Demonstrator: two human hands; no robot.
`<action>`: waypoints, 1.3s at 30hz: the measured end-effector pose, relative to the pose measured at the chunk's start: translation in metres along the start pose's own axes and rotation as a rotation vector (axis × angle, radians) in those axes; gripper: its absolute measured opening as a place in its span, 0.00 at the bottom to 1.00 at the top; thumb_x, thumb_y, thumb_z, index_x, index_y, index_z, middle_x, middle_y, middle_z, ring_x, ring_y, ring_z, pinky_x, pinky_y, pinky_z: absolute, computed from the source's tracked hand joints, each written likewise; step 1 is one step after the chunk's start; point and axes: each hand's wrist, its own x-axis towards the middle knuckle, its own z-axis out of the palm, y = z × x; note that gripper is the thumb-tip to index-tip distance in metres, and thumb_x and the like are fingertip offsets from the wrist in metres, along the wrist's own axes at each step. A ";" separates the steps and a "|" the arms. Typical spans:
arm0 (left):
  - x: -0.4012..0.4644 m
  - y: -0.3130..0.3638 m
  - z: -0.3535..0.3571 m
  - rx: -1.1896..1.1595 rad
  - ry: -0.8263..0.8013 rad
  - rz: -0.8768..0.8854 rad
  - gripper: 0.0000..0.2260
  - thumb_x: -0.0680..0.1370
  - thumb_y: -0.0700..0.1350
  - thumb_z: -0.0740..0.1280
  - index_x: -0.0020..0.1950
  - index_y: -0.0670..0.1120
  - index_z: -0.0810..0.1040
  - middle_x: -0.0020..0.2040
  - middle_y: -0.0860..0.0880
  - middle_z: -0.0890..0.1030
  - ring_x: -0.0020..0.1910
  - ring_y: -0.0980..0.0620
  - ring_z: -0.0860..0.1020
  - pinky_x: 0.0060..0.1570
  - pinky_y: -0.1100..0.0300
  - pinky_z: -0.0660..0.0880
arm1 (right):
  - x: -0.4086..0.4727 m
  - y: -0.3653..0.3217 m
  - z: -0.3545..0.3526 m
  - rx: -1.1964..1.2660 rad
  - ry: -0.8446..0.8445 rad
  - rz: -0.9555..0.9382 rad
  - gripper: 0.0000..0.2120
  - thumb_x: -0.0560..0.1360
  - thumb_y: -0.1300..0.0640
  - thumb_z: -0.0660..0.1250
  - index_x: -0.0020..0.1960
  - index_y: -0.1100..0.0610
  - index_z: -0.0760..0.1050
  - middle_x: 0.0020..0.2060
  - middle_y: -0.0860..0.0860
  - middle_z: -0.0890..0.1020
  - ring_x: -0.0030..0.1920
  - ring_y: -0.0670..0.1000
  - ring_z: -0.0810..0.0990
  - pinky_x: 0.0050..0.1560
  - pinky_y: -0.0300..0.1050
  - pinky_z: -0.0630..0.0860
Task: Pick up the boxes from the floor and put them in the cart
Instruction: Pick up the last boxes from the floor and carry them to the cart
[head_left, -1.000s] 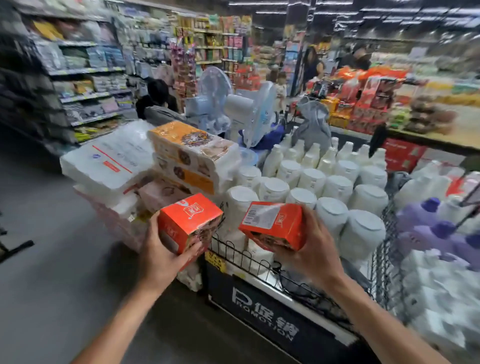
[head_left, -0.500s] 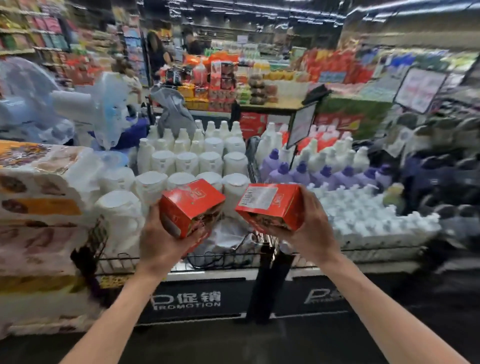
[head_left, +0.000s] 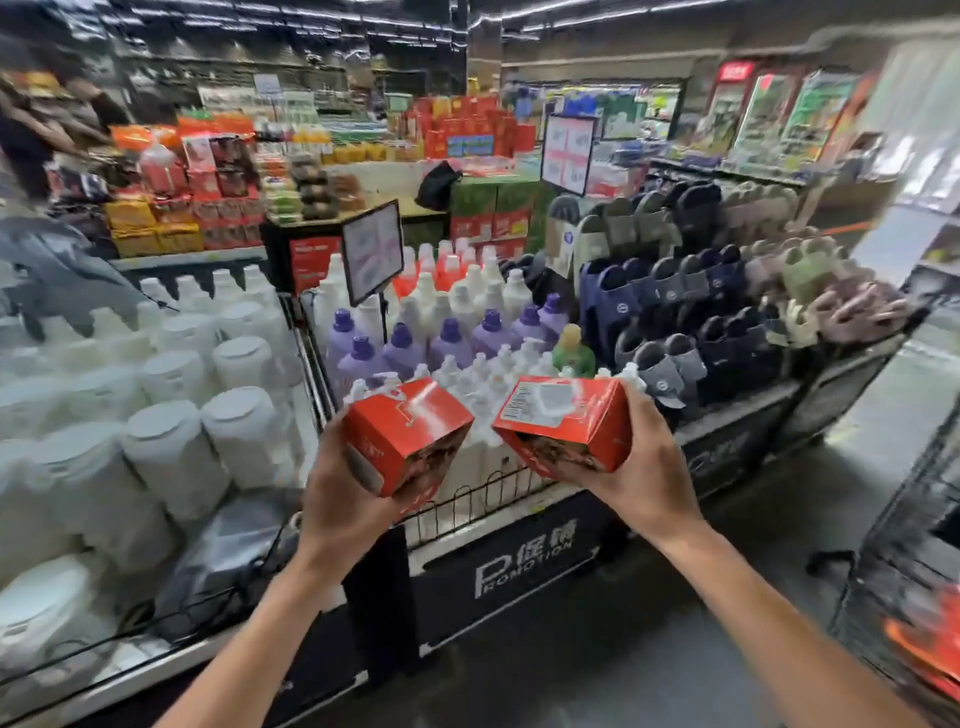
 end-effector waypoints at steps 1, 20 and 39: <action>0.004 0.008 0.022 -0.021 -0.019 0.020 0.43 0.55 0.65 0.80 0.65 0.61 0.66 0.57 0.56 0.79 0.55 0.61 0.80 0.53 0.72 0.73 | 0.000 0.015 -0.014 0.001 0.014 0.009 0.52 0.60 0.38 0.82 0.76 0.50 0.61 0.65 0.49 0.75 0.63 0.50 0.76 0.61 0.55 0.78; 0.019 0.124 0.414 -0.471 -0.584 0.108 0.38 0.59 0.51 0.84 0.64 0.54 0.69 0.56 0.56 0.80 0.53 0.64 0.80 0.54 0.68 0.75 | -0.085 0.240 -0.247 -0.333 0.407 0.474 0.53 0.59 0.48 0.85 0.76 0.53 0.62 0.66 0.51 0.76 0.65 0.51 0.76 0.65 0.46 0.74; 0.044 0.187 0.724 -0.660 -1.044 0.111 0.43 0.59 0.53 0.85 0.68 0.58 0.67 0.58 0.63 0.79 0.58 0.66 0.77 0.54 0.74 0.73 | -0.080 0.393 -0.357 -0.562 0.574 0.929 0.53 0.62 0.42 0.83 0.78 0.47 0.57 0.70 0.49 0.74 0.64 0.49 0.77 0.59 0.42 0.75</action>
